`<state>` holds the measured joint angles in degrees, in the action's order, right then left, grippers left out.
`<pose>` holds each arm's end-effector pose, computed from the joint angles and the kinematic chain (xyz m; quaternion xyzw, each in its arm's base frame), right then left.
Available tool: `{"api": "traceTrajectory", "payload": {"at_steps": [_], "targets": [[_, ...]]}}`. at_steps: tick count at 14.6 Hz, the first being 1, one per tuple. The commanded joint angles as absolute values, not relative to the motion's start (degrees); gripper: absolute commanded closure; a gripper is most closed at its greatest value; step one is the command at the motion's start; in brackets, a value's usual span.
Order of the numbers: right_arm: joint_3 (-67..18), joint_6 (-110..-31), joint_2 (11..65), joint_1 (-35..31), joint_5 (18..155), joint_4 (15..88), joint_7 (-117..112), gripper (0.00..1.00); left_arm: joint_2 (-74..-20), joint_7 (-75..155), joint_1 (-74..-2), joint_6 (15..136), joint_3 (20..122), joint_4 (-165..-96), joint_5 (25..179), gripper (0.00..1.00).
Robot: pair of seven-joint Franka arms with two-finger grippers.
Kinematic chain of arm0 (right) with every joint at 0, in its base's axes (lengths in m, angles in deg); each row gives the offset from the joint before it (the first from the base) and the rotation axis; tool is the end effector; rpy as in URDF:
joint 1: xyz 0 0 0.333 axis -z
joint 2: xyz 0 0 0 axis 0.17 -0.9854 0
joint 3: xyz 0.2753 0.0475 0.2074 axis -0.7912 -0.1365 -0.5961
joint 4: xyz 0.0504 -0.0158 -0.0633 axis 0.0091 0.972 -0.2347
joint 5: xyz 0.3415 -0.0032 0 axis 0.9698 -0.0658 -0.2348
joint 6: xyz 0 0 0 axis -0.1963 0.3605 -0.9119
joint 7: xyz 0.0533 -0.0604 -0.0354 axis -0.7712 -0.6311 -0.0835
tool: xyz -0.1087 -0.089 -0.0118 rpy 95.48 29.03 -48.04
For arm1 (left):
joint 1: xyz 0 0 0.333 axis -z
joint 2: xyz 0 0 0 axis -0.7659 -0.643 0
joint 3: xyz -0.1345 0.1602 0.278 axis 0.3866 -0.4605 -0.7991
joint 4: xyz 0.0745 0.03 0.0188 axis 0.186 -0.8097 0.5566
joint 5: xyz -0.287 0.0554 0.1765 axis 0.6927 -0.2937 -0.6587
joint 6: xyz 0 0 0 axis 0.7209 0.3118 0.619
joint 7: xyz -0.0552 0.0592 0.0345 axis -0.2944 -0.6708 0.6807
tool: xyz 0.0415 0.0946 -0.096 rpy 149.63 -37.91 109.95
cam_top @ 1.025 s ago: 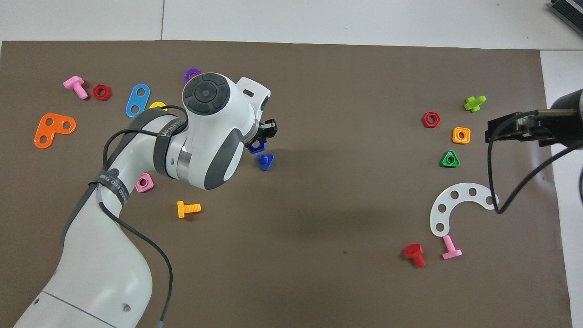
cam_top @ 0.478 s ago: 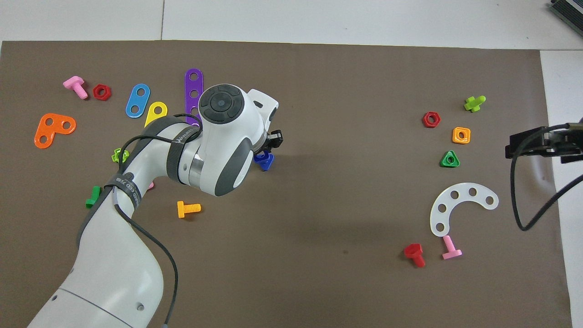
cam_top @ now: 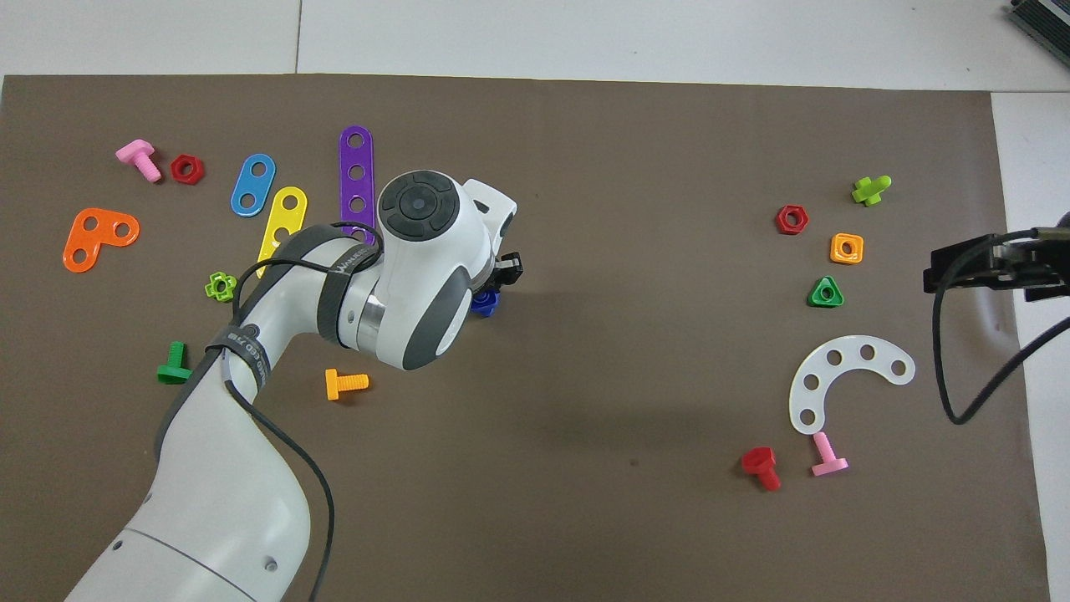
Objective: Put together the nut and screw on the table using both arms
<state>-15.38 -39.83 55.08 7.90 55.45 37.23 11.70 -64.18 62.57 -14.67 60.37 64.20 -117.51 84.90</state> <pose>0.4853 0.0013 0.6385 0.9986 -0.0531 -0.0078 0.0028 0.5399 -0.3512 0.3531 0.9951 0.0881 -0.0229 0.0376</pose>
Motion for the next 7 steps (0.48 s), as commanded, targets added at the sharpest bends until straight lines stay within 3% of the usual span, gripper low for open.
{"api": "traceTrajectory", "payload": {"at_steps": [1, 6, 7], "targets": [[-15.68, -40.74, 56.49, 8.65, 55.93, 39.08, 10.54, 0.00, -63.50, 63.09, -13.69, 61.89, 63.30, -118.60, 85.63, 0.96], [-15.68, -40.74, 56.49, 8.82, 55.93, 39.08, 10.54, 0.00, -62.89, 63.18, -13.25, 67.14, 63.21, -123.07, 85.54, 0.93], [-15.68, -40.74, 56.49, 8.91, 56.02, 39.08, 10.45, 0.00, -62.71, 63.09, -13.07, 68.12, 63.21, -123.95, 85.37, 0.73]]}}
